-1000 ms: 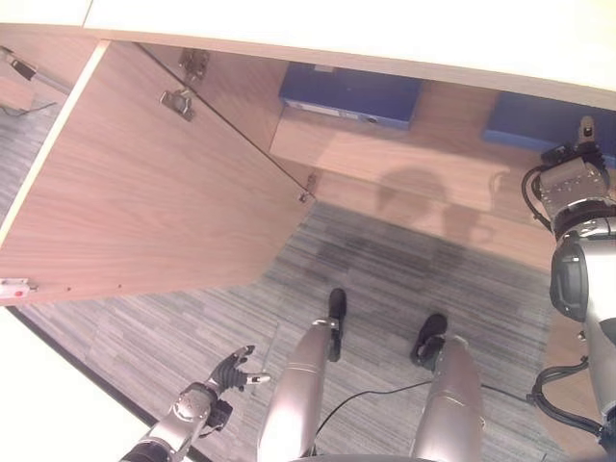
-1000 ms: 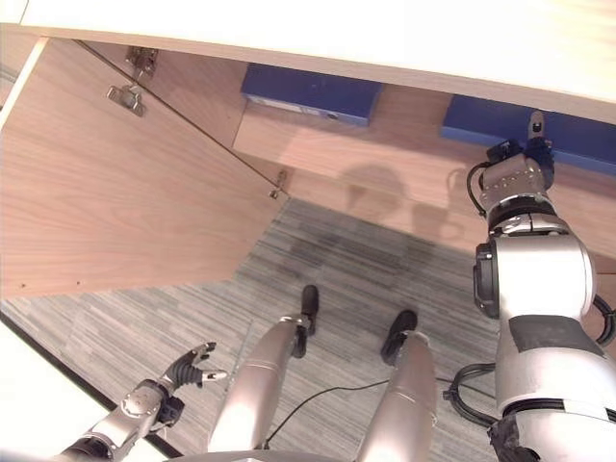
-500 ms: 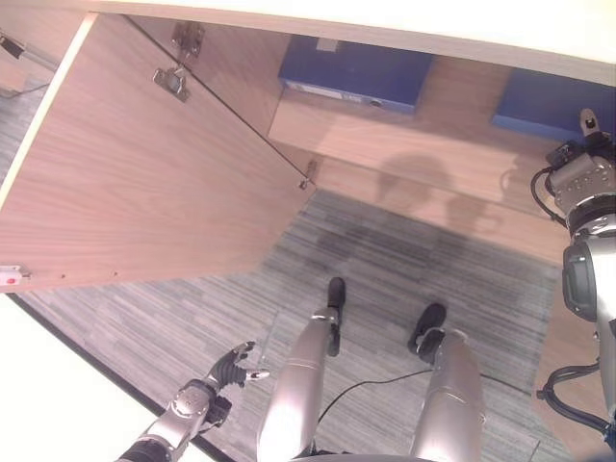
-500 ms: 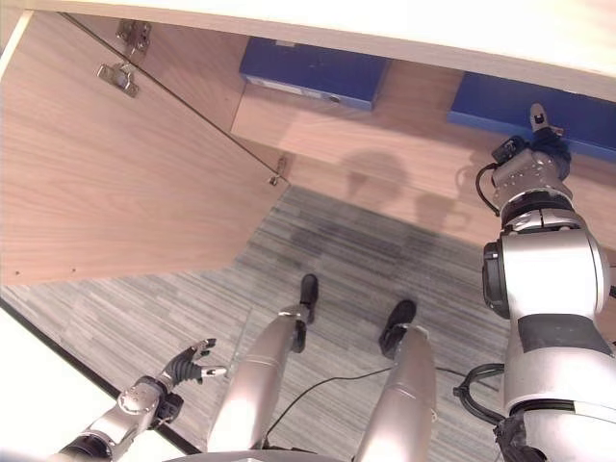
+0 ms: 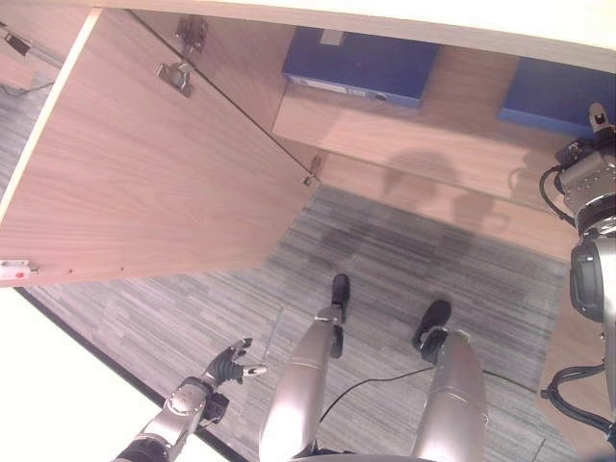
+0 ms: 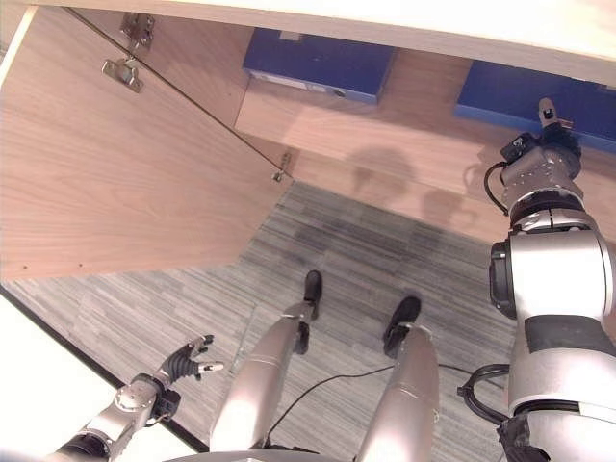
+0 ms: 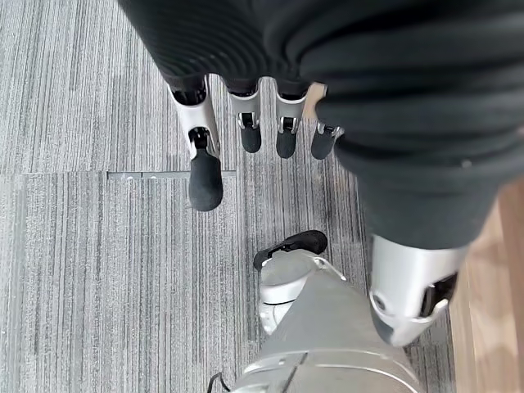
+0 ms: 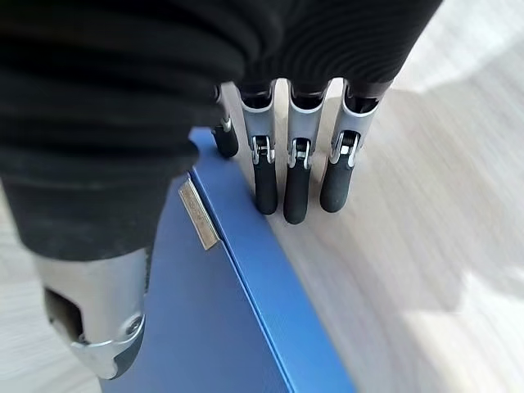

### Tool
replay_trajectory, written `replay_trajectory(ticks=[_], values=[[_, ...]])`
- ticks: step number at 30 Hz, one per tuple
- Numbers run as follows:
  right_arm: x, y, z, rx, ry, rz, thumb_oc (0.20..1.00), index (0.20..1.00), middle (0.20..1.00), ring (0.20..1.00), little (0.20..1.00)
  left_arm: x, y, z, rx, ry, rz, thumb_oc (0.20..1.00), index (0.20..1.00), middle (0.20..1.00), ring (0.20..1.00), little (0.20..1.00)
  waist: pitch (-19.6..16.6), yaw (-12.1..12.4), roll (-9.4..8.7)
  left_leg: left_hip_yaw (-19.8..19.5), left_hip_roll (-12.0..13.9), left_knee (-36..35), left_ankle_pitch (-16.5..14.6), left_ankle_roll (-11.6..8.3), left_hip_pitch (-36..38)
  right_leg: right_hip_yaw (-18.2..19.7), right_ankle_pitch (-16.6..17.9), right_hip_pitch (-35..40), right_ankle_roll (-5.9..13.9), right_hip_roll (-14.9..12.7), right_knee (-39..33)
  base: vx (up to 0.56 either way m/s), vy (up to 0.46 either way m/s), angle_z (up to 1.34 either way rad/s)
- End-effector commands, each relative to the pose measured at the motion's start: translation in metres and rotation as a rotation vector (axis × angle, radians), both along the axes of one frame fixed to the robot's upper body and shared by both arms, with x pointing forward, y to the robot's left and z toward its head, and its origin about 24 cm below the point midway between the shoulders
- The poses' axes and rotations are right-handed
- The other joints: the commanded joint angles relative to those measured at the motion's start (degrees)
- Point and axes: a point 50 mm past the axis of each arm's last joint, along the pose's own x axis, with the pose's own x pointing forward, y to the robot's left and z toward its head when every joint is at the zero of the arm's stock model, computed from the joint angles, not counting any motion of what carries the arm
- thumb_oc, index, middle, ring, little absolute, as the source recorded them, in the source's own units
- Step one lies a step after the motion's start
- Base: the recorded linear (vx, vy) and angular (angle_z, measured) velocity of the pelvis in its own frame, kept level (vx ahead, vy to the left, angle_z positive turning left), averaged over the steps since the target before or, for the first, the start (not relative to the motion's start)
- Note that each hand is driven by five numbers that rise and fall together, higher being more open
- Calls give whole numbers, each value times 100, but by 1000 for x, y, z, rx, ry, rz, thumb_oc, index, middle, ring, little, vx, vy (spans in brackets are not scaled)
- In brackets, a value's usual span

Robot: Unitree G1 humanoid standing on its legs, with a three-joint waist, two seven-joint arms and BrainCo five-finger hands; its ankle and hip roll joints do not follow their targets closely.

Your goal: Put the empty folder in the office cabinet

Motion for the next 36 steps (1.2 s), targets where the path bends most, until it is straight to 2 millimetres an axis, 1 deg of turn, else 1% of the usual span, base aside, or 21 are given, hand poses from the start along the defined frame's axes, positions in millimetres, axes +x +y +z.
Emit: replay_trajectory(ticks=[1, 2, 3, 5, 6, 7, 8, 10, 12, 14, 18, 19, 20, 21, 24, 25, 26, 31, 32, 33, 36], values=[[-12, -12, 94, -295, -340, 17, 1000, 1000, 1000, 1000, 1000, -1, 17, 4, 27, -2, 17, 1000, 1000, 1000, 1000, 1000, -119, 176, -50, -108, -2, 27, -490, -131, 329, 189, -329, 967, 534, 318, -591, -10, -10, 3], [-10, -11, 85, -286, -337, 24, 1000, 1000, 1000, 1000, 1000, 0, 18, 5, 26, -6, 15, 1000, 1000, 1000, 1000, 1000, -153, 152, -95, -158, -5, -85, -596, -165, 484, 219, -428, 1118, 579, 357, -701, -101, 12, 5], [-7, -8, 72, -270, -336, 38, 1000, 1000, 1000, 1000, 1000, 0, 18, 6, 19, -11, 21, 1000, 1000, 1000, 1000, 1000, -122, 144, -108, -127, 15, -231, -390, -133, 534, 112, -181, 1194, 569, 380, -896, 13, -11, 4], [-3, -5, 42, -213, -337, 60, 1000, 1000, 1000, 1000, 1000, 2, 19, 6, 5, -15, 47, 1000, 1000, 1000, 1000, 1000, -136, 87, -187, -133, 45, -455, -326, -125, 766, 57, -75, 1438, 602, 435, -1167, -22, 4, 3], [-2, -2, 11, -146, -332, 69, 1000, 1000, 1000, 1000, 1000, 1, 19, 4, -6, -9, 70, 1000, 1000, 1000, 1000, 1000, -174, 49, -274, -147, 83, -652, -269, -112, 950, 16, 34, 1639, 645, 463, -1400, 41, -3, -1], [-2, 0, -3, -106, -322, 73, 1000, 1000, 1000, 1000, 1000, 0, 20, 3, -5, -5, 79, 1000, 1000, 1000, 1000, 1000, -197, 37, -317, -156, 96, -759, -243, -104, 1064, -4, 78, 1760, 667, 491, -1518, 41, -3, -8], [-2, 0, -5, -104, -321, 73, 1000, 1000, 1000, 1000, 1000, -1, 21, 3, -2, -3, 79, 1000, 1000, 1000, 1000, 1000, -194, 39, -324, -159, 98, -781, -234, -104, 1092, -10, 88, 1791, 669, 496, -1543, 19, 17, -8], [-2, 5, -34, -32, -302, 79, 1000, 1000, 1000, 1000, 1000, -5, 23, 0, -3, 11, 103, 1000, 1000, 1000, 1000, 1000, -195, -6, -405, -139, 143, -946, -194, -95, 1301, -39, 195, 2001, 711, 516, -1737, 22, 35, -5], [-3, 15, -64, 24, -270, 88, 1000, 1000, 1000, 1000, 1000, -8, 22, -4, -9, 24, 128, 1000, 1000, 1000, 1000, 1000, -198, -62, -484, -125, 178, -1091, -170, -87, 1494, -32, 273, 2190, 742, 533, -1926, 39, 45, -2], [-7, 23, -88, 68, -253, 98, 1000, 1000, 1000, 1000, 1000, -13, 22, -9, -12, 45, 153, 1000, 1000, 1000, 1000, 1000, -221, -118, -566, -102, 222, -1220, -158, -81, 1672, -34, 336, 2357, 760, 545, -2066, 46, 61, -2], [-17, 51, -139, 143, -223, 141, 1000, 1000, 1000, 1000, 1000, -24, 22, -17, -21, 78, 203, 1000, 1000, 1000, 1000, 1000, -242, -247, -691, -41, 266, -1349, -164, -55, 2003, 8, 433, 2617, 786, 568, -2222, 38, 72, -8], [-24, 67, -159, 146, -202, 189, 1000, 1000, 1000, 1000, 1000, -29, 22, -20, -18, 92, 225, 1000, 1000, 1000, 1000, 1000, -268, -298, -741, -28, 286, -1370, -146, -28, 2086, 24, 512, 2720, 785, 592, -2316, 21, 87, -11], [-30, 75, -169, 148, -190, 212, 1000, 1000, 1000, 1000, 1000, -33, 23, -21, -13, 100, 236, 1000, 1000, 1000, 1000, 1000, -278, -334, -772, -14, 289, -1377, -163, -17, 2168, 30, 526, 2791, 785, 597, -2334, 9, 60, -6], [-31, 76, -171, 149, -186, 212, 1000, 1000, 1000, 1000, 1000, -34, 24, -22, -11, 103, 236, 1000, 1000, 1000, 1000, 1000, -281, -338, -778, -12, 288, -1381, -165, -16, 2191, 31, 527, 2813, 786, 597, -2341, 29, 27, -4], [-51, 93, -201, 157, -136, 271, 1000, 1000, 1000, 1000, 1000, -47, 28, -27, 5, 139, 266, 1000, 1000, 1000, 1000, 1000, -353, -429, -879, 47, 298, -1481, -196, -1, 2432, 46, 579, 3021, 810, 604, -2445, 35, 46, -12], [-64, 101, -218, 172, -103, 303, 1000, 1000, 1000, 1000, 1000, -52, 29, -30, 13, 160, 280, 1000, 1000, 1000, 1000, 1000, -443, -480, -957, 100, 292, -1574, -210, 3, 2576, 52, 630, 3127, 825, 628, -2566, 47, 43, -26], [-65, 102, -219, 173, -100, 304, 1000, 1000, 1000, 1000, 1000, -54, 30, -31, 14, 163, 281, 1000, 1000, 1000, 1000, 1000, -449, -480, -960, 104, 294, -1591, -205, 4, 2598, 53, 638, 3148, 827, 632, -2585, 39, 41, -19], [-97, 118, -251, 194, -21, 377, 1000, 1000, 1000, 1000, 1000, -72, 33, -38, 21, 212, 328, 1000, 1000, 1000, 1000, 1000, -737, -579, -1110, 209, 276, -1891, -200, 18, 3046, 57, 766, 3482, 885, 692, -2873, 75, 52, -11], [-109, 125, -264, 192, 34, 427, 1000, 1000, 1000, 1000, 1000, -77, 34, -40, 27, 231, 348, 1000, 1000, 1000, 1000, 1000, -845, -595, -1173, 253, 263, -1957, -225, 26, 3217, 63, 814, 3619, 901, 705, -2958, 76, 60, -18], [-109, 125, -264, 193, 35, 428, 1000, 1000, 1000, 1000, 1000, -78, 34, -40, 28, 232, 348, 1000, 1000, 1000, 1000, 1000, -845, -596, -1174, 257, 264, -1966, -225, 26, 3233, 65, 817, 3634, 903, 707, -2970, 78, 71, -16], [-124, 138, -279, 168, 119, 529, 1000, 1000, 1000, 1000, 1000, -84, 33, -44, 31, 250, 370, 1000, 1000, 1000, 1000, 1000, -1007, -588, -1261, 302, 254, -2002, -288, 38, 3455, 78, 876, 3833, 948, 710, -3076, 62, 67, -7]])
